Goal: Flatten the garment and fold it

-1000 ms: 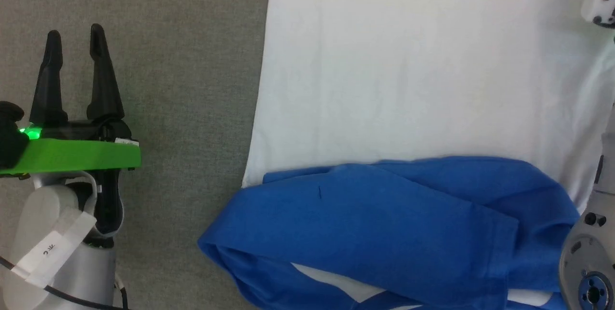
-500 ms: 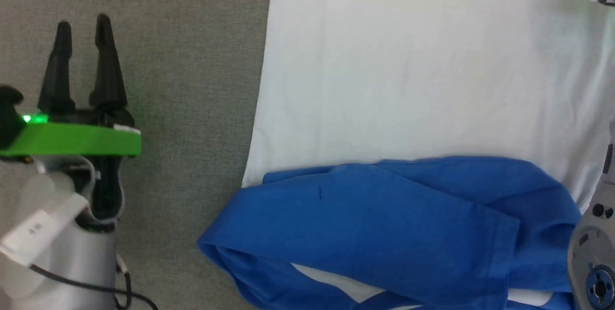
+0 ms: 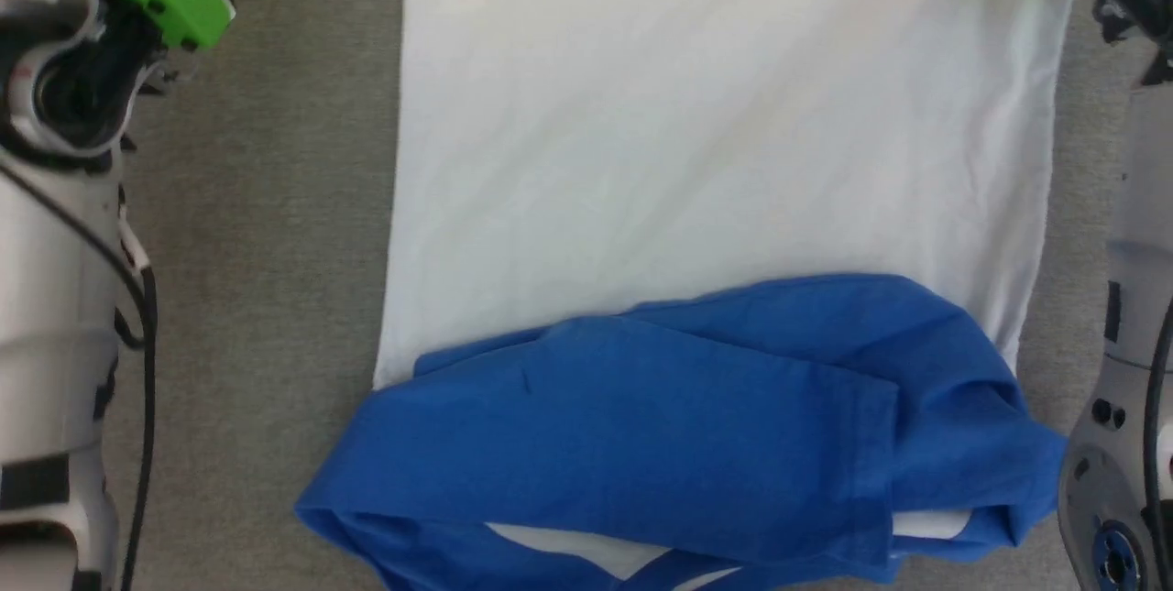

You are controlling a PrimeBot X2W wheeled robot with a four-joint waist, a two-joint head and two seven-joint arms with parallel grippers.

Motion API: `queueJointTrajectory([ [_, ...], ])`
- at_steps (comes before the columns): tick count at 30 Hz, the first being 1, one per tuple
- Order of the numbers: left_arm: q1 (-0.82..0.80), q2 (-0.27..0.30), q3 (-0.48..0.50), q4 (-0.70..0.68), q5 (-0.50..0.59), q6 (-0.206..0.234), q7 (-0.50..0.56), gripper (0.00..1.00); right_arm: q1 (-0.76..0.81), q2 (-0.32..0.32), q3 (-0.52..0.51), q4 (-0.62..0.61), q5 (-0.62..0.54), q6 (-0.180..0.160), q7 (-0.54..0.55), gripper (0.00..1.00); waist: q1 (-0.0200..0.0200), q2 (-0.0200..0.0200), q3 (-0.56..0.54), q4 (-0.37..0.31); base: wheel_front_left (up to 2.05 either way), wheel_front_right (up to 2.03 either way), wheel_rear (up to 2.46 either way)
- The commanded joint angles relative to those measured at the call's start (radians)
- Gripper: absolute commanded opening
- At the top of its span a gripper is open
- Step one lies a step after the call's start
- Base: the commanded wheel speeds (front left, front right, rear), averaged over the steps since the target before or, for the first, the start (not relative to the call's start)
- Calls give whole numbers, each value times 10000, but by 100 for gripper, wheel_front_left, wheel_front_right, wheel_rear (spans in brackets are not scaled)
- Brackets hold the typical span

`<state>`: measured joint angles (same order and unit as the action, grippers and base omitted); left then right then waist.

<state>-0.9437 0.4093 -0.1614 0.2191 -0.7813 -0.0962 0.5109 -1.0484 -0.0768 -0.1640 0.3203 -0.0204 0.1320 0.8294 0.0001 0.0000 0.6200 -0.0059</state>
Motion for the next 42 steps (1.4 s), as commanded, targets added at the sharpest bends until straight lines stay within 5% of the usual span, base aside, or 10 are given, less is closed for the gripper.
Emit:
queueJointTrajectory([
  [1,-417,102,-216,375,120,18,337,100,-61,59,180,-32,188,-13,-127,0,-1,0,308,-467,0,0,0],
  [14,-1589,819,-2172,2172,1703,-162,1853,100,41,202,1390,-16,1022,-13,-580,0,-1,0,998,-1259,0,0,0],
  [22,-1123,221,-2095,2500,376,-153,3285,100,105,104,1482,39,1169,-13,-746,0,-1,0,995,-1220,0,0,0],
  [23,-1090,141,-2071,2443,214,-156,3411,92,105,73,1463,48,1159,-13,-760,0,-1,0,976,-1203,0,0,0],
  [25,-997,5,-2097,2307,-38,-160,3705,47,99,34,1414,63,1134,-13,-793,0,-1,0,938,-1175,0,0,0],
  [28,-893,-77,-2122,2087,-250,-142,3962,0,94,29,1374,90,1121,-13,-820,0,-1,0,904,-1190,0,0,0],
  [35,-850,91,-2024,1525,-377,-222,3551,0,184,-46,1240,108,1089,-13,-885,0,-1,0,880,-1263,0,0,0],
  [42,-1067,111,-1451,1369,-584,-290,1975,0,384,-125,1079,181,1031,-13,-1084,0,-1,0,395,-1112,0,0,0],
])
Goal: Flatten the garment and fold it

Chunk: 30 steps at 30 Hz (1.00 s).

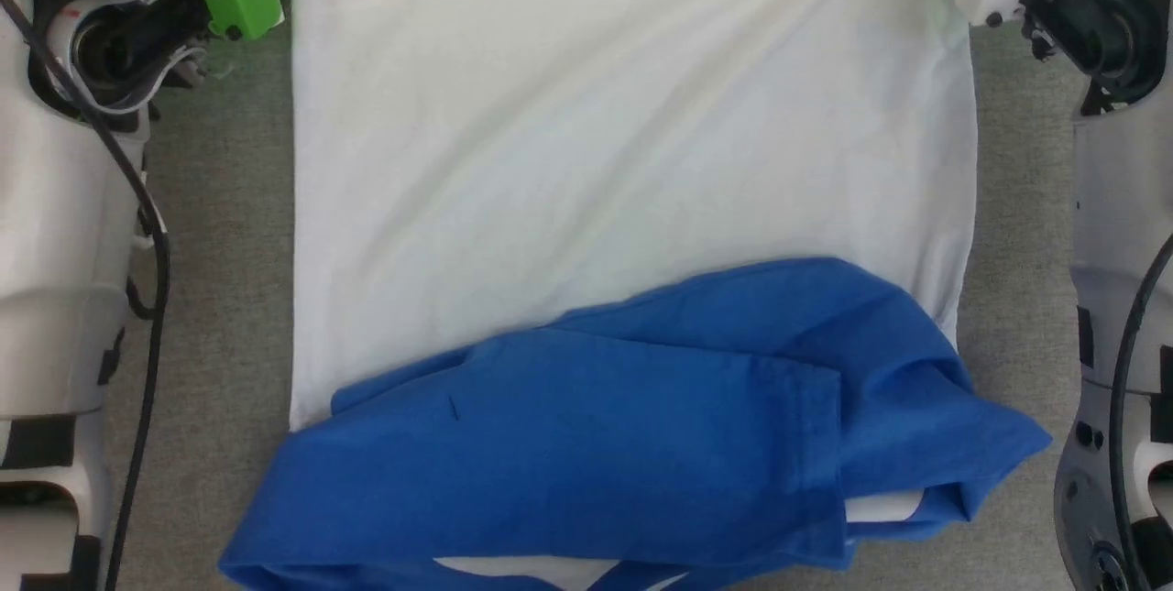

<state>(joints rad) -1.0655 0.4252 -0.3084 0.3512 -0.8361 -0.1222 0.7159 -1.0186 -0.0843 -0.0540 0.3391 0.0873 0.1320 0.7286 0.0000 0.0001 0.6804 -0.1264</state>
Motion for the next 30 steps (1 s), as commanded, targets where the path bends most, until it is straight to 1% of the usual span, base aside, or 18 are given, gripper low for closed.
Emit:
queueJointTrajectory([
  [1,116,-69,143,75,-105,-35,-329,0,106,-84,-25,-2,-27,-13,-110,0,0,-1,-349,137,0,0,0],
  [8,-66,-49,713,333,-315,-58,-1694,0,61,-341,39,-21,148,-13,-168,0,0,-1,-1322,433,0,0,0],
  [13,-374,96,885,628,84,-25,-2666,0,-364,-470,45,56,116,-13,-151,0,0,-1,-1697,622,0,0,0],
  [19,-880,52,986,991,528,55,-3791,0,-1077,-300,-218,356,-101,-13,-624,0,0,-1,-1920,767,0,0,0],
  [25,-646,-53,746,1300,380,-34,-4295,0,-1127,-283,-38,784,-51,-13,-1117,0,0,-1,-2403,886,0,0,0],
  [30,316,48,416,1094,-51,-75,-4552,0,-448,-643,616,801,543,-13,-1327,0,0,-1,-3151,982,0,0,0],
])
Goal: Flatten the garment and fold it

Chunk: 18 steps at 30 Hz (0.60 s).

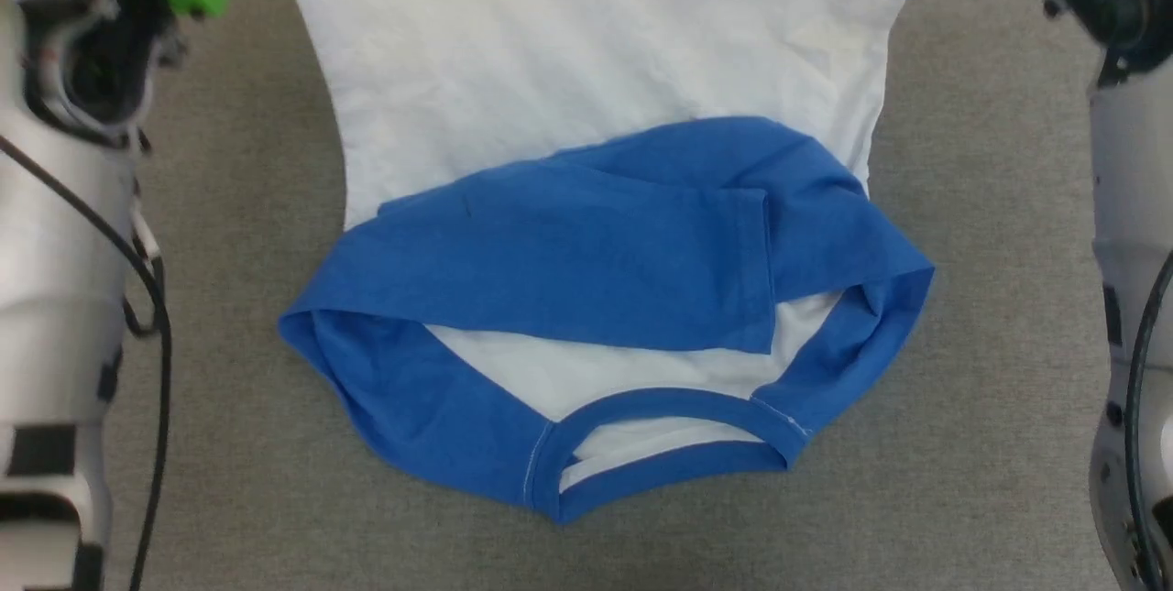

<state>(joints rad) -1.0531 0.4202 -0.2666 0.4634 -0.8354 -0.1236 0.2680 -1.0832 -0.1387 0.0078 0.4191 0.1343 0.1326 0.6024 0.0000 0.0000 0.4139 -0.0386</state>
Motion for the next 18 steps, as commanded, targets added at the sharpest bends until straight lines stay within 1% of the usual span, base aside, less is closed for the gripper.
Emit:
queueJointTrajectory([
  [1,487,126,-147,-217,-198,-64,-128,0,434,-210,128,-78,322,-19,-98,0,0,0,-703,157,0,0,0],
  [4,1418,263,-533,-825,-578,-67,-251,0,1246,-522,303,-452,1026,-19,-81,0,0,0,-1305,321,0,0,0],
  [6,2196,427,-683,-1282,-847,-68,-318,0,2000,-841,515,-914,1441,-19,-50,0,0,0,-1737,409,0,0,0],
  [10,3743,722,-748,-1981,-1145,-55,-425,0,3553,-1200,658,-1811,2129,-19,37,0,0,0,-2464,510,0,0,0],
  [14,5414,691,-728,-2631,-1432,292,-597,0,5413,-1271,335,-2560,2744,-19,261,0,0,0,-3054,687,0,0,0],
  [18,6940,592,-952,-3091,-1511,653,-679,0,7056,-1017,-170,-3056,3071,-19,352,0,0,0,-3383,777,0,0,0],
])
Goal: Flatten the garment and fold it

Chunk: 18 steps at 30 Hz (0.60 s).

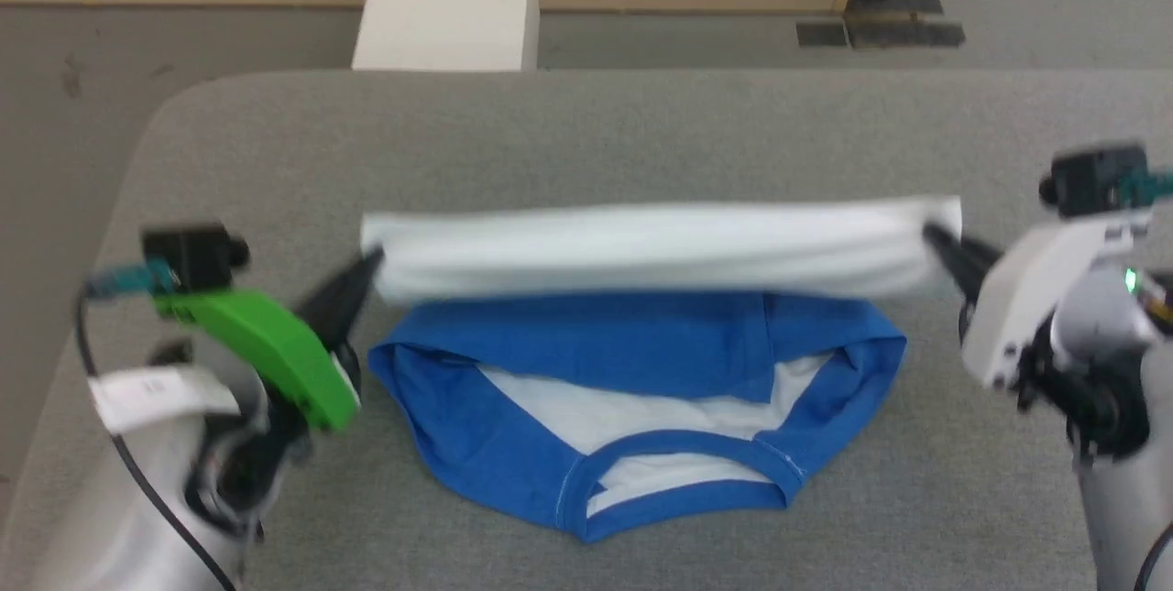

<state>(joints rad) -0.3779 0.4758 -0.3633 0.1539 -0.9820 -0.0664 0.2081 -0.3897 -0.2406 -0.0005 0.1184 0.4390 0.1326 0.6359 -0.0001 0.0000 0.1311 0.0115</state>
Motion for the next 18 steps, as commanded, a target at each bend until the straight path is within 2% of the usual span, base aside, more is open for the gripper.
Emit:
queueJointTrajectory([
  [1,509,-34,-46,-37,-111,150,-78,0,443,87,-193,-113,52,-19,13,0,1,0,-612,290,0,0,0],
  [8,2084,-434,-360,341,-323,355,-362,0,2340,761,-638,-126,-65,-19,-179,0,1,0,-718,345,0,0,0],
  [18,2274,-850,-885,1912,-284,212,-242,0,3345,1098,-630,868,-658,-19,-740,0,1,0,-642,324,0,0,0],
])
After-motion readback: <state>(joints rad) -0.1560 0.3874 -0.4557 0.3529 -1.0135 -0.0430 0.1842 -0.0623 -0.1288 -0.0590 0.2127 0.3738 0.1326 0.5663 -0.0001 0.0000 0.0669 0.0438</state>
